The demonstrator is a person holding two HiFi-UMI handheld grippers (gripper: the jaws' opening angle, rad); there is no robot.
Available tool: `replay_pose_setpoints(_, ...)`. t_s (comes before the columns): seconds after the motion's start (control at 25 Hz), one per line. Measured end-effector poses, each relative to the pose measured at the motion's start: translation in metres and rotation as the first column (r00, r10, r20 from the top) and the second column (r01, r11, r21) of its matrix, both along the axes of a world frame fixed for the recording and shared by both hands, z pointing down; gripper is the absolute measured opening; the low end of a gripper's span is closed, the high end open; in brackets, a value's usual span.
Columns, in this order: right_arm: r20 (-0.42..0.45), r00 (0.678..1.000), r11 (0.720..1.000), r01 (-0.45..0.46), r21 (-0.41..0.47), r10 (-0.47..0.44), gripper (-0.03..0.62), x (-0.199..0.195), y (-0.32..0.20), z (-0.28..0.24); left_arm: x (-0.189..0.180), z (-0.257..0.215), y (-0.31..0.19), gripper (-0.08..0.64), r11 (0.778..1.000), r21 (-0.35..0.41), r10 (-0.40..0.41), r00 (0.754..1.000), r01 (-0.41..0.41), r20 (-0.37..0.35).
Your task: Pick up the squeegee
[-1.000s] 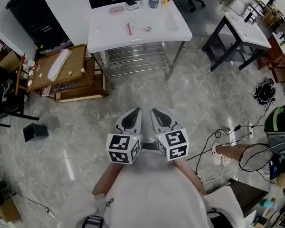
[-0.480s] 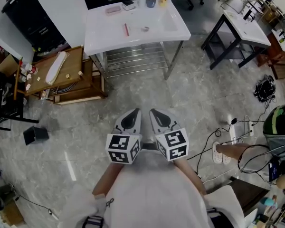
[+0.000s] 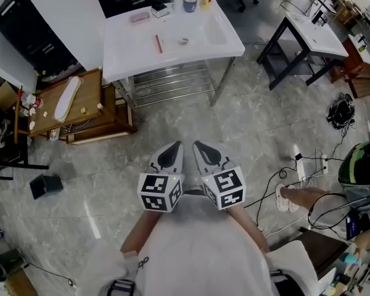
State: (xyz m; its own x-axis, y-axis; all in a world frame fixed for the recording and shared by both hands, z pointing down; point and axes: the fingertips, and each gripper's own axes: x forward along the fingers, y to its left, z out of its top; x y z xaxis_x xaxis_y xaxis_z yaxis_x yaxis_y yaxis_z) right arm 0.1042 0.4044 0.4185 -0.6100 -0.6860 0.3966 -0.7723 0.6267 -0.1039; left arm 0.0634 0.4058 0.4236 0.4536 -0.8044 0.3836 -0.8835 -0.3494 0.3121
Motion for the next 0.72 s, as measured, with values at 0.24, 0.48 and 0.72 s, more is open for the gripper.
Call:
replay_pose_setpoints(0.24, -0.005, 1.0, 1.0, 0.002, 0.0, -0.002, 0.028, -0.01, -0.029, -0.002, -0.011, 0.002, -0.032, 0.028, 1.0, -0.01, -0.003, 1.0, 0.003, -0.023)
replay_pose_setpoints(0.48, -0.025, 1.0, 1.0, -0.015, -0.013, 0.015, 0.028, -0.018, -0.059, 0.002, -0.026, 0.007, -0.067, 0.028, 1.0, -0.02, 0.002, 1.0, -0.003, -0.031)
replay_pose_setpoints(0.72, -0.038, 0.999, 1.0, -0.027, -0.007, 0.027, 0.028, -0.029, -0.094, 0.003, -0.038, 0.008, -0.103, 0.028, 1.0, -0.017, 0.008, 0.999, -0.008, -0.037)
